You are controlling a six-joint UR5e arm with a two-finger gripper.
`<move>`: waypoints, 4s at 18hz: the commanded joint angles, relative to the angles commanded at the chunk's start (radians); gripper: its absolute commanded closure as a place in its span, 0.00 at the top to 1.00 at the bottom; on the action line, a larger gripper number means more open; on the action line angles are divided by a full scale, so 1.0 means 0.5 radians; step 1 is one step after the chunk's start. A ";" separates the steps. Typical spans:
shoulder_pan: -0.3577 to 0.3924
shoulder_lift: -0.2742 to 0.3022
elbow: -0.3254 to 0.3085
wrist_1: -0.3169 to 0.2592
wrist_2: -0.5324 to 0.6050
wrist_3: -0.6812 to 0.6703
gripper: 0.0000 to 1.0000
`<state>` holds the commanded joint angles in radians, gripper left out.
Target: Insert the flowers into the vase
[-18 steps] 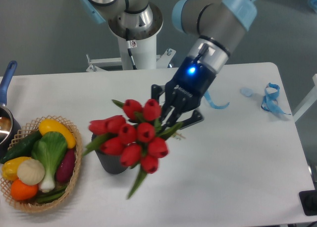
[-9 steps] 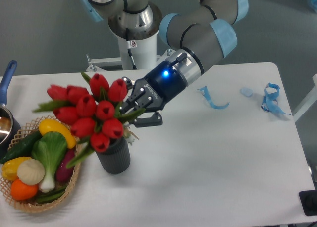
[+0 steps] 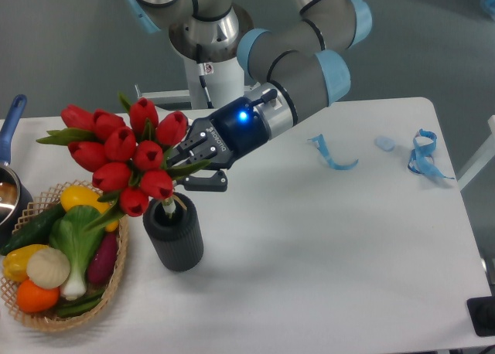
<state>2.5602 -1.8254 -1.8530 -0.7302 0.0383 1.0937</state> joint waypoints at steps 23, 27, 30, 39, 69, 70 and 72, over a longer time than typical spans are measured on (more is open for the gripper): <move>-0.003 -0.169 -0.255 0.012 0.122 0.457 0.10; -0.012 -0.224 -0.285 0.009 0.135 0.567 0.10; -0.009 -0.261 -0.322 0.009 0.135 0.672 0.10; -0.003 -0.255 -0.344 0.012 0.212 0.776 0.66; 0.745 0.672 0.116 -0.469 2.433 1.287 1.00; 0.761 0.678 0.126 -0.515 2.430 1.389 1.00; 0.819 0.684 0.138 -0.598 2.427 1.533 1.00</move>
<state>2.9697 -1.4834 -1.7840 -1.0291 1.2517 1.8604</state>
